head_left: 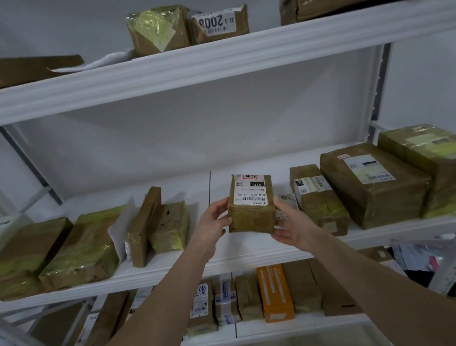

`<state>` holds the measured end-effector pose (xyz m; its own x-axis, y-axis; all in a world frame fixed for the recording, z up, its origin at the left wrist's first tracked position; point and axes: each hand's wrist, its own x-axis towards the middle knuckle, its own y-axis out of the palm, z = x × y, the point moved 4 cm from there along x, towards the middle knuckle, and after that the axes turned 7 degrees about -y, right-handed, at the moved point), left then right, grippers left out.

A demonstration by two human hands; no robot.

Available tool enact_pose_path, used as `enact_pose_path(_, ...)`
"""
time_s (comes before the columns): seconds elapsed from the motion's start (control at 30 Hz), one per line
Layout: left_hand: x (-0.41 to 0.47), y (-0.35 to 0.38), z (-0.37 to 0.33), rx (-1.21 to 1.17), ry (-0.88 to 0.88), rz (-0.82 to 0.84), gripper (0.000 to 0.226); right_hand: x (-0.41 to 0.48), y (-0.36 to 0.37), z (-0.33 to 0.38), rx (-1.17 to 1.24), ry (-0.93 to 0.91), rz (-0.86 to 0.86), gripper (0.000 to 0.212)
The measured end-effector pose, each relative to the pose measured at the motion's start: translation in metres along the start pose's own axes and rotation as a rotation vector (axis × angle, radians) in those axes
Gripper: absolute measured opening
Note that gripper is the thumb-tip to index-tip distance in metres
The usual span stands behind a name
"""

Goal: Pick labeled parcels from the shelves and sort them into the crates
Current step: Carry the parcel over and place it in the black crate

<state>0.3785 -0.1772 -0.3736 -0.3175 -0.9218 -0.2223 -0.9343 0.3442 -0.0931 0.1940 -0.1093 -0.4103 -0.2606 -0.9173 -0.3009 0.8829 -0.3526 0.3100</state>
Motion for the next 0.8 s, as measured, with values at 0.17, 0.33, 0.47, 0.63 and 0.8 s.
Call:
enact_pose_path(0.17, 0.0, 0.0, 0.004, 0.004, 0.005, -0.017, 0.042, 0.002, 0.001, -0.006, -0.005, -0.024, 0.005, 0.038)
enact_pose_path(0.33, 0.005, -0.007, 0.006, 0.001, -0.048, -0.079, 0.038, 0.003, 0.002, -0.002, -0.067, -0.075, -0.023, 0.034)
enact_pose_path(0.47, 0.009, -0.022, -0.006, 0.051, -0.051, -0.138, 0.072, 0.003, 0.011, 0.015, -0.285, -0.146, 0.062, 0.039)
enact_pose_path(0.63, 0.007, -0.032, 0.001, 0.218, -0.23, 0.0, 0.038, 0.003, 0.024, 0.027, -0.474, -0.204, 0.202, 0.034)
enact_pose_path(0.8, 0.005, -0.042, 0.017, 0.19, -0.305, 0.06, 0.033, 0.013, 0.02, 0.024, -0.406, -0.233, 0.108, 0.043)
